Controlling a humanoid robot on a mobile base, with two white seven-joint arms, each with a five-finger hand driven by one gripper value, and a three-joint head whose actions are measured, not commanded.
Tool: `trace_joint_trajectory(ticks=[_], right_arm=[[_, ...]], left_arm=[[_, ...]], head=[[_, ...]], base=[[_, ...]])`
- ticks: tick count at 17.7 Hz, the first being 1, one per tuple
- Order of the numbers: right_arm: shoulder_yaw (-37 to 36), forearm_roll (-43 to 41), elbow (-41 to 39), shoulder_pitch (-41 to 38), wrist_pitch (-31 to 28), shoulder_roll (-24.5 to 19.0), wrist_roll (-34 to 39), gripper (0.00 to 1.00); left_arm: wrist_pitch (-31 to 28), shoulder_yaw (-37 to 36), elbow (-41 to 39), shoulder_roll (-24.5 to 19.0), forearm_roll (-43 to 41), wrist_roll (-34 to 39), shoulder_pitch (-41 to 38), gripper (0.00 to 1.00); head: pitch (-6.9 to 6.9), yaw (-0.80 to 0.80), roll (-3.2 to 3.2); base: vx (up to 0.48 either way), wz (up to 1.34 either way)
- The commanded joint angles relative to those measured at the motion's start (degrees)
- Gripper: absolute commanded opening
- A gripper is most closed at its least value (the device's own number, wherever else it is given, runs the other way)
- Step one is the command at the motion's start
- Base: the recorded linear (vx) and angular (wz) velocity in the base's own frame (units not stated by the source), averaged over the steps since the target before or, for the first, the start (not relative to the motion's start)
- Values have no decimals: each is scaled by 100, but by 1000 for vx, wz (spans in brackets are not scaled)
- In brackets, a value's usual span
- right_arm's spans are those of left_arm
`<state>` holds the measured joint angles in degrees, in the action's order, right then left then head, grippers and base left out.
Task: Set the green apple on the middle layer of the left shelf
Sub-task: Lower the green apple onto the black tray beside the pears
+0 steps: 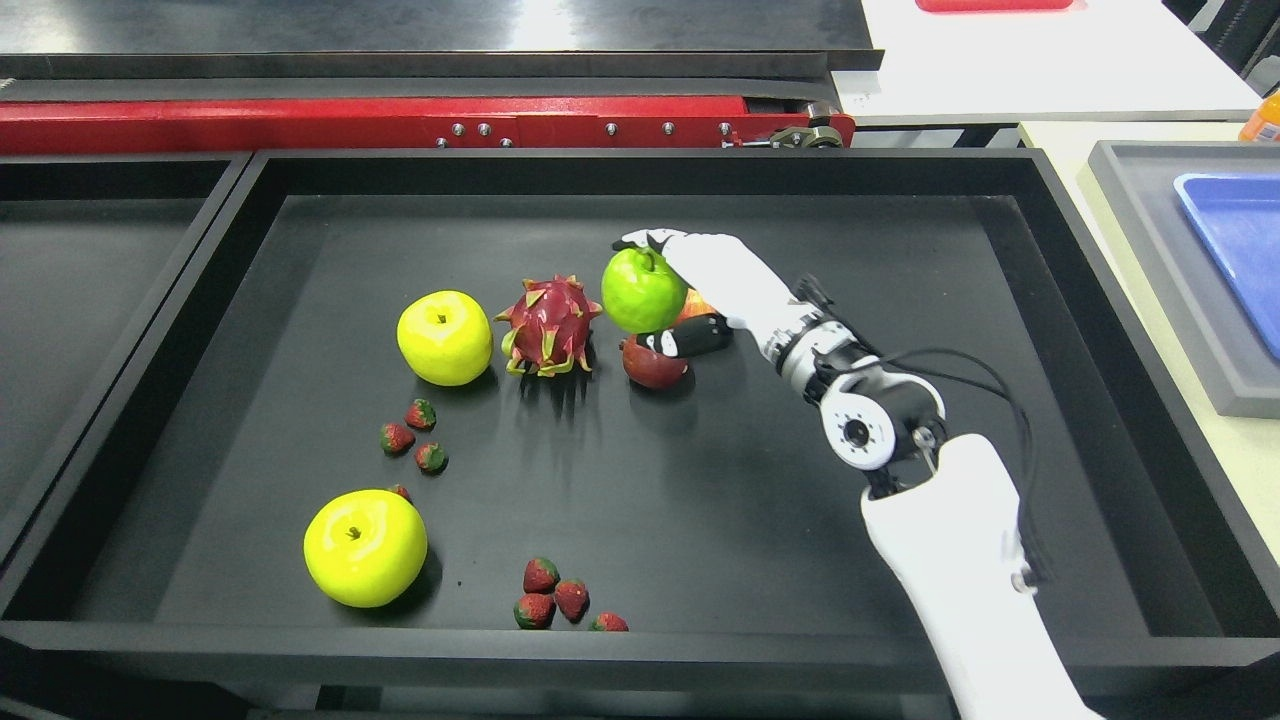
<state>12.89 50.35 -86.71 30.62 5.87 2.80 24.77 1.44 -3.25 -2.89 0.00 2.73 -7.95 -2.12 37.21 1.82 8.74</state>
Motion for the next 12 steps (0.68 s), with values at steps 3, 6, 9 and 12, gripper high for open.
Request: trace_joint_trajectory(ticks=[3,6,9,12], right_arm=[[488,-278,919,550,-358,-180,116,100],[-48,-814,726,550,-412,-180,72,100],[-810,-1673,726,236,-394,-180,-408,100],[-1349,-3167,743,-712,174,-180,-2163,100]], left_arm=[[5,0,-2,-100,-1,4,1,100],[5,0,-2,-100,-1,-5,1,100],[-4,0,-2,-100,-1,-5,1,100],[5,0,-2,-100,0,4,1,100]], head=[[0,0,0],[0,0,0],[0,0,0],[0,0,0]], base=[[0,0],[0,0],[0,0],[0,0]])
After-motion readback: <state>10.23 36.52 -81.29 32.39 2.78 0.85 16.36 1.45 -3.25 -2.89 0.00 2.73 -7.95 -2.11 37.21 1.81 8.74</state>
